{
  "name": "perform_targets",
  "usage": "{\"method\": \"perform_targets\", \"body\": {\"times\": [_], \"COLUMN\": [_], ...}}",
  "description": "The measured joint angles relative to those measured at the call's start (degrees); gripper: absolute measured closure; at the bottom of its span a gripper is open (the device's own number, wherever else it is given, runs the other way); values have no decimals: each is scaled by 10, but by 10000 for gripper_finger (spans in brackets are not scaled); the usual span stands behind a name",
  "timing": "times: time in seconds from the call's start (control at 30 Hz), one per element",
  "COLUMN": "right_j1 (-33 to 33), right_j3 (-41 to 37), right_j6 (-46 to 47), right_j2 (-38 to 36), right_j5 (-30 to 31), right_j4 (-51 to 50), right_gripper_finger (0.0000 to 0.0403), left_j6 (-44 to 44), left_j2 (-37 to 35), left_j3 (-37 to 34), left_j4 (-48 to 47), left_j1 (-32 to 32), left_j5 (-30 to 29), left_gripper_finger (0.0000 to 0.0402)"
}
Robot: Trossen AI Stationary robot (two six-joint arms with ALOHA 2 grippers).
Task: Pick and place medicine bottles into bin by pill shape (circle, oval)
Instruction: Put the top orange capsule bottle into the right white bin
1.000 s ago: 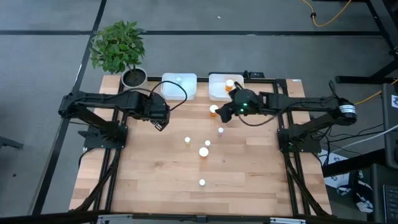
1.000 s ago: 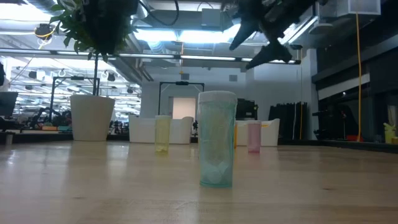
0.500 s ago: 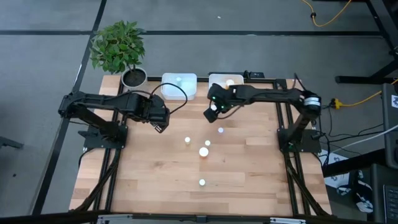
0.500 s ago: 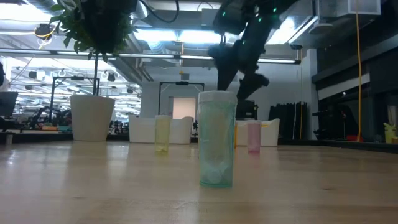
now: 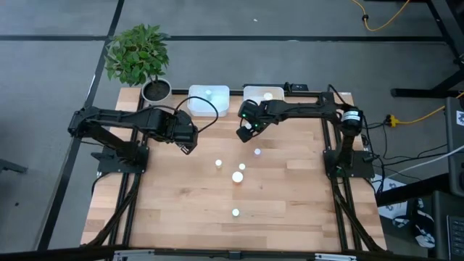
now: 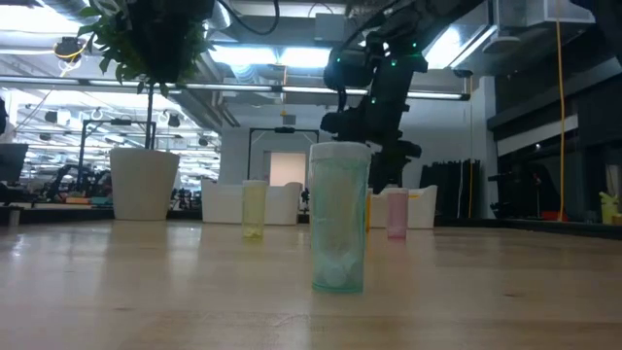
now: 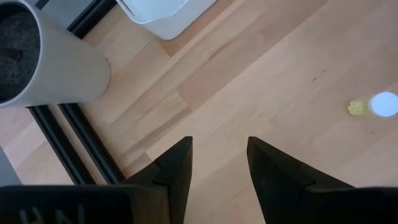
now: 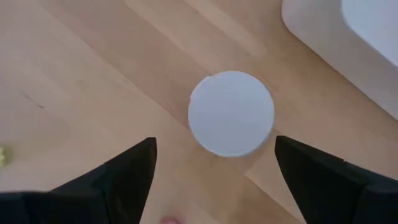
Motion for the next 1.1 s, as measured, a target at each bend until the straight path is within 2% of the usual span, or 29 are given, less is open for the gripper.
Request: {"method": "perform_targets", "body": {"times": [0.27, 0.43, 0.6, 0.87, 1.1], "right_j1": [-3, -14, -26, -26, -26], "right_j3": [0, 0, -1, -1, -1], "right_j6": [-17, -31, -33, -44, -46], "right_j2": [19, 19, 23, 23, 23], "right_j5": [39, 34, 4, 3, 3], "right_j4": [19, 41, 32, 33, 32], "right_gripper_finger": [75, 75, 75, 76, 117], "left_j6": [-2, -2, -3, -3, -17], "left_j2": [0, 0, 0, 0, 0], "left_j3": [0, 0, 0, 0, 0], "left_j4": [1, 2, 3, 5, 5], "left_j1": [0, 0, 0, 0, 0], "left_j5": [-5, -5, -5, -5, -8], "left_gripper_finger": [255, 255, 255, 255, 255]}}
